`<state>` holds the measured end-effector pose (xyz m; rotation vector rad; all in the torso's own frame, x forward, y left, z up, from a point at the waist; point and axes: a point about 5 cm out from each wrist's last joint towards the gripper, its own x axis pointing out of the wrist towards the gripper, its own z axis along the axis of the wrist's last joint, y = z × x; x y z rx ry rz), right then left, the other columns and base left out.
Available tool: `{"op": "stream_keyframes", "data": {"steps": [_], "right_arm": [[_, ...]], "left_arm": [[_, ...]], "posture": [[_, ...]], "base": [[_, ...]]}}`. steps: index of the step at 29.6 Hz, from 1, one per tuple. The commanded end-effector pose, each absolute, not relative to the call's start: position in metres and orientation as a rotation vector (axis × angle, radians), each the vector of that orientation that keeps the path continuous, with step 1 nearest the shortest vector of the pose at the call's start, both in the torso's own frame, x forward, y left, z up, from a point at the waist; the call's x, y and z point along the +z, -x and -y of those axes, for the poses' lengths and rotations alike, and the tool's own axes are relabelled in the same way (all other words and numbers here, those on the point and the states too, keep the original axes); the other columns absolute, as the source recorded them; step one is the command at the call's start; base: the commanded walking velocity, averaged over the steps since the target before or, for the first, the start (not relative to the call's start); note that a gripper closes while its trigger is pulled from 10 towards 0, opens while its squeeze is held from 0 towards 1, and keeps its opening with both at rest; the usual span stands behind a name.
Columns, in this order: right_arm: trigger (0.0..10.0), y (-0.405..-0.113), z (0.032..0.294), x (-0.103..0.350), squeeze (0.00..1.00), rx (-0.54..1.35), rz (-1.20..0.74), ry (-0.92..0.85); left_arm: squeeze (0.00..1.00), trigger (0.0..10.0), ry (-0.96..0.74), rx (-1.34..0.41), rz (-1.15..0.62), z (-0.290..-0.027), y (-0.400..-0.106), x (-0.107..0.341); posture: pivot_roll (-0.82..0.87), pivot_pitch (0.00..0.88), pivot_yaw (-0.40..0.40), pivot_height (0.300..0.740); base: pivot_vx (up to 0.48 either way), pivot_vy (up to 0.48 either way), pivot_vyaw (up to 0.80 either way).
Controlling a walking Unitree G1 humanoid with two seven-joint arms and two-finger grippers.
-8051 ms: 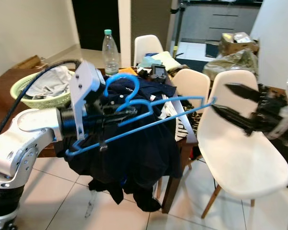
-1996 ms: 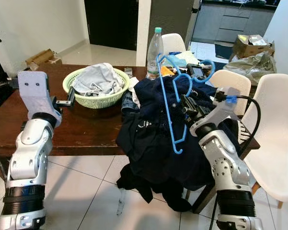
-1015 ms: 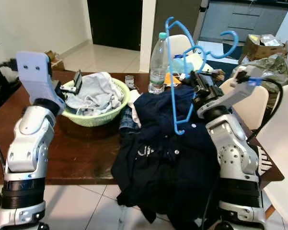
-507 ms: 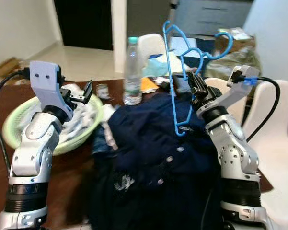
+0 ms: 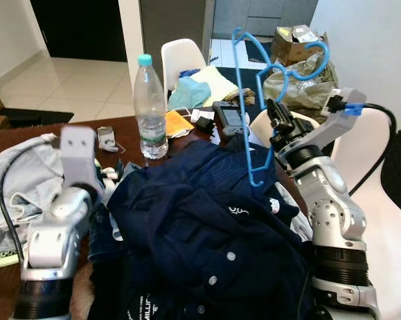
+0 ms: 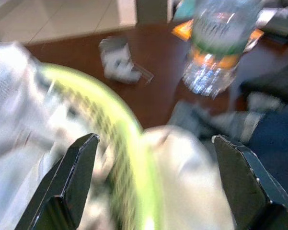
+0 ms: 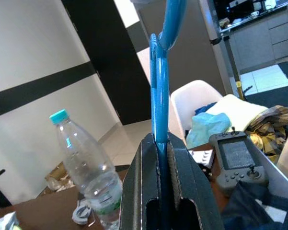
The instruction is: Hang hanger
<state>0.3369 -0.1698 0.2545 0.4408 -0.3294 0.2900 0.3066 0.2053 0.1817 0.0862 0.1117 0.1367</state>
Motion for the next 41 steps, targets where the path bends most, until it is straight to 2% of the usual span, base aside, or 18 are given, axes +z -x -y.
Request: {"op": "stream_keyframes", "data": {"steps": [1, 2, 7, 12, 19, 24, 25, 30, 36, 41], "right_arm": [[10.0, -0.336, 0.172, 0.252, 0.0, 0.282, 0.318, -0.434], [10.0, -0.336, 0.171, 0.251, 0.0, 0.286, 0.313, -0.433], [10.0, -0.336, 0.17, 0.25, 0.0, 0.291, 0.308, -0.43], [10.0, -0.337, 0.166, 0.247, 0.0, 0.304, 0.289, -0.422], [10.0, -0.336, 0.161, 0.245, 0.0, 0.325, 0.273, -0.399], [10.0, -0.335, 0.159, 0.245, 0.0, 0.333, 0.271, -0.394], [10.0, -0.335, 0.159, 0.245, 0.0, 0.335, 0.27, -0.393], [10.0, -0.334, 0.159, 0.245, 0.0, 0.339, 0.264, -0.389], [10.0, -0.333, 0.161, 0.247, 0.0, 0.336, 0.265, -0.379], [10.0, -0.331, 0.166, 0.246, 0.0, 0.322, 0.26, -0.367]], "left_arm": [[0.0, 10.0, -0.094, 0.156, -0.109, -0.203, -0.303, 0.183], [0.0, 10.0, -0.111, 0.212, -0.129, -0.206, -0.297, 0.182], [0.0, 10.0, -0.152, 0.261, -0.154, -0.21, -0.291, 0.182], [0.0, 10.0, -0.258, 0.419, -0.205, -0.241, -0.278, 0.184], [0.0, 10.0, -0.249, 0.498, -0.231, -0.262, -0.275, 0.184], [0.0, 10.0, -0.198, 0.494, -0.266, -0.269, -0.277, 0.177], [0.0, 10.0, -0.169, 0.43, -0.298, -0.266, -0.282, 0.169], [0.0, 10.0, -0.184, 0.335, -0.334, -0.256, -0.293, 0.156], [0.0, 10.0, -0.196, 0.358, -0.372, -0.261, -0.295, 0.148], [0.0, 10.0, -0.2, 0.434, -0.45, -0.272, -0.282, 0.132]], "posture": [[0.18, 0.0, -0.038, 0.74], [0.18, 0.0, -0.039, 0.74], [0.18, 0.002, -0.04, 0.74], [0.2, 0.013, -0.045, 0.74], [0.2, 0.019, -0.05, 0.74], [0.19, 0.024, -0.053, 0.74], [0.19, 0.026, -0.056, 0.74], [0.17, 0.029, -0.058, 0.74], [0.16, 0.03, -0.056, 0.74], [0.14, 0.036, -0.06, 0.74]], "base": [[0.0, 0.0, 0.0], [0.0, 0.0, 0.0], [0.0, 0.0, 0.0], [0.0, 0.0, 0.0], [0.0, 0.0, 0.0], [0.0, 0.0, 0.0], [0.0, 0.0, 0.0], [0.0, 0.0, 0.0], [0.0, 0.0, 0.0], [0.0, 0.0, 0.0]]}}
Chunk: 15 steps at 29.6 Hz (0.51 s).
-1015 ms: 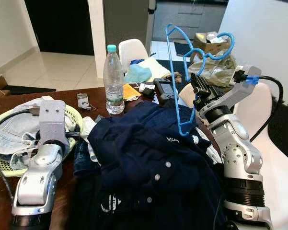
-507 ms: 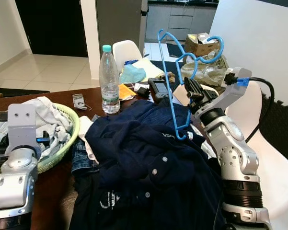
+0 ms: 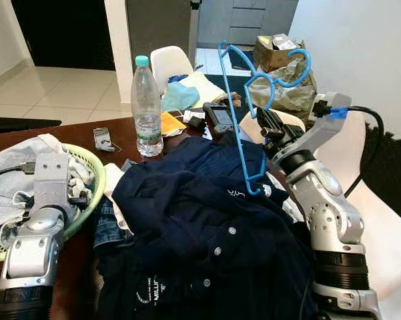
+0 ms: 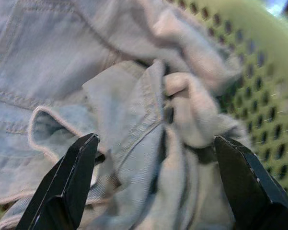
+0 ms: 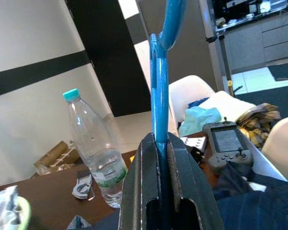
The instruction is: Hang hanger
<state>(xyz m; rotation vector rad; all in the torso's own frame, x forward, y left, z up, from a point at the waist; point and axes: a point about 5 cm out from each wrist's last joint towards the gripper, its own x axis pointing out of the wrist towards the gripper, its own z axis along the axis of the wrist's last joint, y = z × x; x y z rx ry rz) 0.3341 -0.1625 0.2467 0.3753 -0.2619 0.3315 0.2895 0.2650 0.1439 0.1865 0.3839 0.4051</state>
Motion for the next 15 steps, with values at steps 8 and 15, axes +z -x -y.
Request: {"op": "stream_keyframes", "data": {"steps": [8, 15], "right_arm": [[10.0, -0.332, 0.165, 0.246, 0.0, 0.329, 0.252, -0.365], [10.0, -0.334, 0.162, 0.247, 0.0, 0.339, 0.25, -0.366]], "left_arm": [[0.0, 10.0, -0.197, 0.476, -0.488, -0.279, -0.272, 0.124], [0.0, 0.0, -0.186, 0.465, -0.517, -0.273, -0.266, 0.113]], "posture": [[0.15, 0.037, -0.067, 0.74], [0.16, 0.034, -0.07, 0.74]], "base": [[0.0, 0.0, 0.0], [0.0, 0.0, 0.0]]}}
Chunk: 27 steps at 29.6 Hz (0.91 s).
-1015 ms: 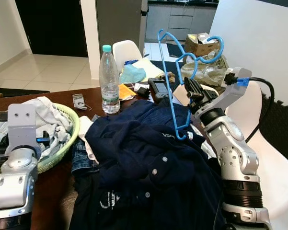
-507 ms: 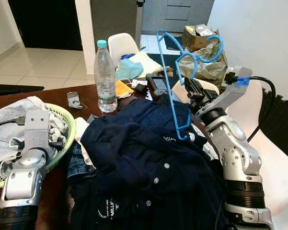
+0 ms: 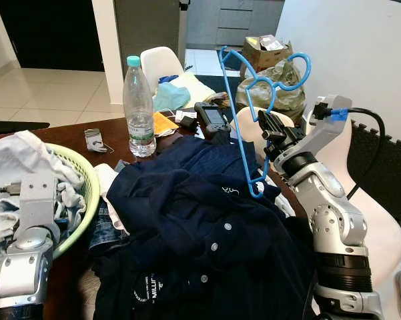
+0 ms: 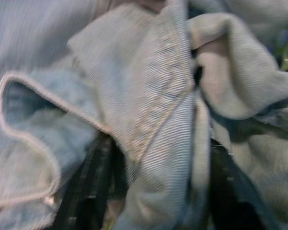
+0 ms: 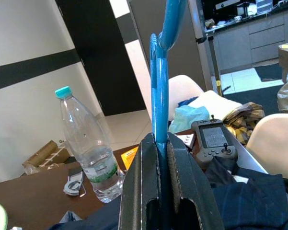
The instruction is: Hang hanger
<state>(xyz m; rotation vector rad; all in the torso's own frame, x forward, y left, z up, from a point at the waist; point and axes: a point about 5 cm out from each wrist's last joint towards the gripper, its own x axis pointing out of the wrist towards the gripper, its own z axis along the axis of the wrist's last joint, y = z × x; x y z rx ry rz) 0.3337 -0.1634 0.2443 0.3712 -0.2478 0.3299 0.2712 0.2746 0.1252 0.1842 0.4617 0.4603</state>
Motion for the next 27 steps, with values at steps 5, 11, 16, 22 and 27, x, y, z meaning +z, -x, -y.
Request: {"op": "stream_keyframes", "data": {"steps": [5, 11, 16, 22, 27], "right_arm": [[10.0, -0.334, 0.162, 0.248, 0.0, 0.338, 0.252, -0.365], [10.0, -0.334, 0.164, 0.249, 0.0, 0.332, 0.257, -0.362], [10.0, -0.336, 0.164, 0.249, 0.0, 0.332, 0.26, -0.364], [10.0, -0.337, 0.16, 0.249, 0.0, 0.345, 0.262, -0.372], [10.0, -0.338, 0.158, 0.25, 0.0, 0.351, 0.268, -0.388]], "left_arm": [[0.0, 0.0, -0.173, 0.461, -0.502, -0.272, -0.27, 0.116], [0.0, 0.0, -0.162, 0.463, -0.475, -0.274, -0.274, 0.123], [0.0, 0.0, -0.156, 0.414, -0.145, -0.275, -0.293, 0.194], [0.0, 0.0, -0.227, 0.355, 0.084, -0.267, -0.299, 0.262], [0.0, 0.0, -0.187, 0.113, 0.166, -0.241, -0.299, 0.293]], "posture": [[0.15, 0.031, -0.067, 0.74], [0.15, 0.029, -0.066, 0.74], [0.17, 0.014, -0.072, 0.74], [0.17, 0.004, -0.069, 0.74], [0.18, 0.0, -0.065, 0.74]], "base": [[0.0, 0.0, 0.0], [0.0, 0.0, 0.0], [0.0, 0.0, 0.0], [0.0, 0.0, 0.0], [0.0, 0.0, 0.0]]}}
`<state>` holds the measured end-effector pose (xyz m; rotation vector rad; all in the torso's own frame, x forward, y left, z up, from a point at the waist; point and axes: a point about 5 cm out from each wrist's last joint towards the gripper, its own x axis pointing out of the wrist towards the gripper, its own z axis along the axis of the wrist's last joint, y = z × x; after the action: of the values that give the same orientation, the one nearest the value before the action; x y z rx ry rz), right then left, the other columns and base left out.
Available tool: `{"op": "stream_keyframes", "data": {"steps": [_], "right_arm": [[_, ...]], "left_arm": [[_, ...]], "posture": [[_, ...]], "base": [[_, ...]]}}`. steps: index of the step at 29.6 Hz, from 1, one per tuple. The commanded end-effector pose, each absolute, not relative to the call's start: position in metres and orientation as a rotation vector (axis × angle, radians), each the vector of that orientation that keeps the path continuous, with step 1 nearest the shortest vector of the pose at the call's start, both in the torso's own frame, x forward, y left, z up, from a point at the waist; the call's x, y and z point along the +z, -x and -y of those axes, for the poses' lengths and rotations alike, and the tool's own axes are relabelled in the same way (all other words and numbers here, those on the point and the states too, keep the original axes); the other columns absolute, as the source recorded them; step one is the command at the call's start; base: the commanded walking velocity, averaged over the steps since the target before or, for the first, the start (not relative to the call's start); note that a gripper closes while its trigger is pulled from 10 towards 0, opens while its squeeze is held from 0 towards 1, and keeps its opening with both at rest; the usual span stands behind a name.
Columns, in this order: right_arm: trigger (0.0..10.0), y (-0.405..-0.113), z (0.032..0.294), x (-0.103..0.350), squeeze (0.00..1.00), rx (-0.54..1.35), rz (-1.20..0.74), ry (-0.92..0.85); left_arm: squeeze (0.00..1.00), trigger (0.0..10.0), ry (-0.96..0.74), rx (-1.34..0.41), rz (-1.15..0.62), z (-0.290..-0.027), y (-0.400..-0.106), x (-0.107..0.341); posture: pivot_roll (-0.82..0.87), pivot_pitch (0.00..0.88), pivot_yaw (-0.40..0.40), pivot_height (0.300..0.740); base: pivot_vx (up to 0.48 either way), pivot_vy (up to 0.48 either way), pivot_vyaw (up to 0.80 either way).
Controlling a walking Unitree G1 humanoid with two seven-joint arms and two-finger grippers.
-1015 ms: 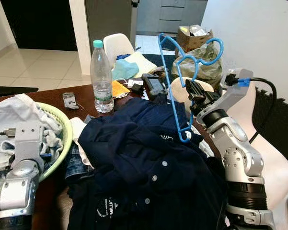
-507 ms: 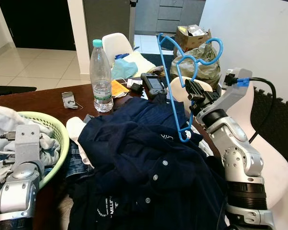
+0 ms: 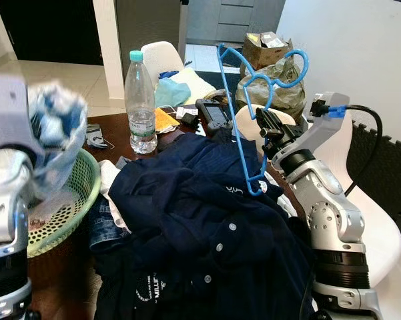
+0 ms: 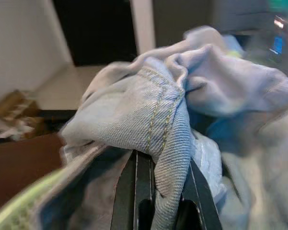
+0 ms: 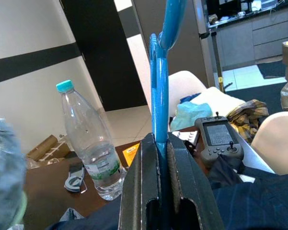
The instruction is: Hang hanger
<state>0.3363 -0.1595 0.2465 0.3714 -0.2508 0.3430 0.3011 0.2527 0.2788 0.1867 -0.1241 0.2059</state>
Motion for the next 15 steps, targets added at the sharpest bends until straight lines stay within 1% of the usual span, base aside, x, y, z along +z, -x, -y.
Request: {"op": "stream_keyframes", "data": {"steps": [1, 3, 4, 5, 6, 7, 8, 10, 12, 14, 15], "right_arm": [[10.0, -0.338, 0.158, 0.25, 0.0, 0.351, 0.268, -0.388], [10.0, -0.338, 0.159, 0.251, 0.0, 0.353, 0.27, -0.394], [10.0, -0.338, 0.159, 0.251, 0.0, 0.353, 0.27, -0.394], [10.0, -0.338, 0.159, 0.251, 0.0, 0.353, 0.271, -0.396], [10.0, -0.338, 0.159, 0.251, 0.0, 0.353, 0.271, -0.396], [10.0, -0.338, 0.16, 0.251, 0.0, 0.352, 0.272, -0.398], [10.0, -0.338, 0.16, 0.251, 0.0, 0.352, 0.272, -0.399], [10.0, -0.339, 0.16, 0.252, 0.0, 0.351, 0.273, -0.403], [10.0, -0.339, 0.161, 0.252, 0.0, 0.351, 0.274, -0.405], [10.0, -0.339, 0.162, 0.252, 0.0, 0.348, 0.275, -0.407], [10.0, -0.339, 0.162, 0.252, 0.0, 0.348, 0.275, -0.407]], "left_arm": [[0.0, 0.0, -0.187, 0.113, 0.166, -0.241, -0.299, 0.293], [0.0, 0.0, -0.146, -0.032, 0.174, -0.227, -0.296, 0.302], [0.0, 0.0, -0.146, -0.032, 0.174, -0.227, -0.296, 0.302], [0.0, 0.0, -0.14, -0.105, 0.18, -0.221, -0.293, 0.306], [0.0, 0.0, -0.14, -0.105, 0.18, -0.221, -0.293, 0.306], [0.0, 0.0, -0.104, -0.229, 0.198, -0.213, -0.287, 0.315], [0.0, 0.0, -0.098, -0.252, 0.203, -0.212, -0.286, 0.317], [0.0, 0.0, -0.094, -0.359, 0.229, -0.205, -0.279, 0.326], [0.0, 0.0, -0.097, -0.402, 0.238, -0.202, -0.275, 0.329], [0.0, 0.0, -0.105, -0.543, 0.247, -0.192, -0.265, 0.332], [0.0, 0.0, -0.105, -0.543, 0.247, -0.192, -0.265, 0.332]], "posture": [[0.18, 0.0, -0.065, 0.74], [0.18, 0.0, -0.065, 0.74], [0.18, 0.0, -0.065, 0.74], [0.18, 0.0, -0.065, 0.74], [0.18, 0.0, -0.065, 0.74], [0.18, 0.0, -0.063, 0.74], [0.18, 0.0, -0.063, 0.74], [0.18, 0.0, -0.062, 0.74], [0.18, 0.0, -0.062, 0.74], [0.18, 0.0, -0.059, 0.74], [0.18, 0.0, -0.059, 0.74]], "base": [[0.0, 0.0, 0.0], [0.0, 0.0, 0.0], [0.0, 0.0, 0.0], [0.0, 0.0, 0.0], [0.0, 0.0, 0.0], [0.0, 0.0, 0.0], [0.0, 0.0, 0.0], [0.0, 0.0, 0.0], [0.0, 0.0, 0.0], [0.0, 0.0, 0.0], [0.0, 0.0, 0.0]]}}
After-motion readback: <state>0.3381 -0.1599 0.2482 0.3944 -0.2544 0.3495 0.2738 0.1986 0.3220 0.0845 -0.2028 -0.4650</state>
